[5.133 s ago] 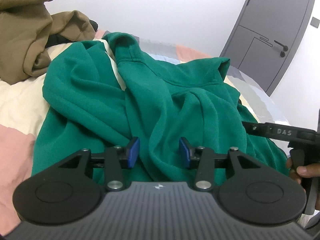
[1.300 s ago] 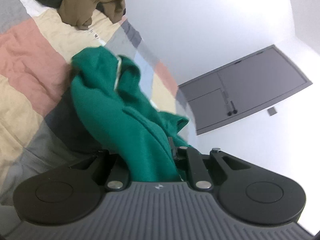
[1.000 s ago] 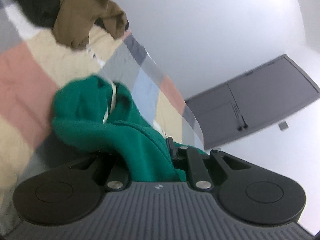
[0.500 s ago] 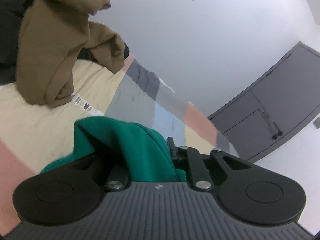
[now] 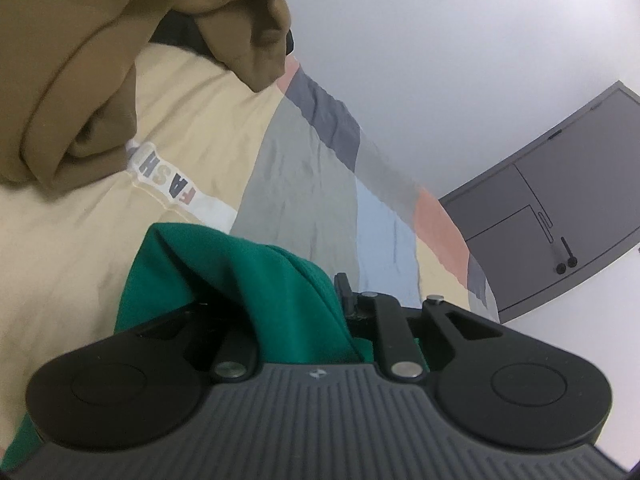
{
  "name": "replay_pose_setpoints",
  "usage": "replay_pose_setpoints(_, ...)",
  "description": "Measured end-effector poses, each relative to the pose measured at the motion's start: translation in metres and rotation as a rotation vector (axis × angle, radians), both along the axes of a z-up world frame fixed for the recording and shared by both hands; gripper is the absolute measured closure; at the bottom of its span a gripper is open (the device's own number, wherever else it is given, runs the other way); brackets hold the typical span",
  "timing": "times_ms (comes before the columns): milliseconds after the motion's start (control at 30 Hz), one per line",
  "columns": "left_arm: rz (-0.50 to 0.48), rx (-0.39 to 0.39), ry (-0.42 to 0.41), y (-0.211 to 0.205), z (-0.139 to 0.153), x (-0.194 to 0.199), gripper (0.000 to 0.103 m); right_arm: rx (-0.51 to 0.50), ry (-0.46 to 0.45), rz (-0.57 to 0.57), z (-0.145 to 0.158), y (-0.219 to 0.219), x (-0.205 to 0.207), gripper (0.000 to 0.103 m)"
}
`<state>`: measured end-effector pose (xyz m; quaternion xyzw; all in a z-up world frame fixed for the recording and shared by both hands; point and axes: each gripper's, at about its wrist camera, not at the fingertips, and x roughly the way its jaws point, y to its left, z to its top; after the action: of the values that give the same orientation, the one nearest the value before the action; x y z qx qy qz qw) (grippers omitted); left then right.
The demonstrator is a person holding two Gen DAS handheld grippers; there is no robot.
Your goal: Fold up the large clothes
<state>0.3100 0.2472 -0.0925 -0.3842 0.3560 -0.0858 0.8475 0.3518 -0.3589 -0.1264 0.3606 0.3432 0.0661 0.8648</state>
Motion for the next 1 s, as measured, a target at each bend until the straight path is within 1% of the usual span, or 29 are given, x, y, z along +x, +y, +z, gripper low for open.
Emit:
replay_pose_setpoints(67,-0.002,-0.003,0.000,0.000,-0.004,0.001,0.084,0.015,0.015,0.000,-0.008,-0.001,0.003,0.092)
replay_pose_setpoints(133,-0.002,0.001,-0.005,-0.001,-0.003,-0.001,0.084,0.029,0.018,-0.003,-0.008,-0.001,0.002,0.093)
replay_pose_setpoints(200,-0.010,0.026,-0.024,-0.003,0.001,-0.005,0.083,0.023,0.008,-0.005,-0.004,0.000,-0.002,0.092)
replay_pose_setpoints(233,-0.014,0.038,-0.036,-0.005,0.005,-0.009,0.083,0.015,0.002,-0.004,-0.001,0.001,-0.004,0.091)
replay_pose_setpoints(300,-0.026,0.062,-0.055,-0.009,0.015,-0.019,0.079,-0.018,-0.010,0.001,0.009,0.004,-0.012,0.088)
replay_pose_setpoints(333,-0.025,0.076,-0.059,-0.010,0.021,-0.024,0.076,-0.039,-0.017,0.003,0.015,0.007,-0.015,0.085)
replay_pose_setpoints(367,-0.024,0.097,-0.065,-0.013,0.029,-0.030,0.071,-0.054,-0.025,0.007,0.019,0.007,-0.017,0.081)
replay_pose_setpoints(400,-0.025,0.121,-0.075,-0.015,0.037,-0.037,0.066,-0.062,-0.033,0.012,0.024,0.010,-0.022,0.071)
replay_pose_setpoints(433,-0.026,0.142,-0.084,-0.018,0.045,-0.044,0.057,-0.068,-0.041,0.019,0.031,0.012,-0.028,0.059)
replay_pose_setpoints(467,-0.029,0.171,-0.096,-0.022,0.055,-0.054,0.053,-0.079,-0.049,0.027,0.037,0.015,-0.034,0.053)
replay_pose_setpoints(500,-0.033,0.201,-0.107,-0.027,0.063,-0.062,0.052,-0.102,-0.060,0.036,0.044,0.018,-0.041,0.043)
replay_pose_setpoints(533,-0.035,0.232,-0.120,-0.032,0.072,-0.071,0.049,-0.135,-0.076,0.044,0.052,0.022,-0.050,0.038)
replay_pose_setpoints(567,-0.030,0.259,-0.135,-0.036,0.081,-0.083,0.046,-0.167,-0.091,0.053,0.060,0.026,-0.057,0.038)
replay_pose_setpoints(667,-0.016,0.290,-0.179,-0.040,0.101,-0.112,0.041,-0.263,-0.140,0.053,0.083,0.033,-0.083,0.038)
replay_pose_setpoints(767,0.010,0.389,-0.224,-0.048,0.120,-0.138,0.038,-0.305,-0.194,0.049,0.102,0.037,-0.107,0.038)
replay_pose_setpoints(833,0.009,0.430,-0.244,-0.055,0.129,-0.150,0.038,-0.320,-0.237,0.055,0.112,0.042,-0.120,0.037)
replay_pose_setpoints(933,0.007,0.434,-0.264,-0.069,0.133,-0.168,0.037,-0.325,-0.288,0.093,0.122,0.053,-0.134,0.038)
replay_pose_setpoints(1000,0.002,0.436,-0.263,-0.082,0.130,-0.180,0.037,-0.321,-0.302,0.140,0.123,0.066,-0.139,0.038)
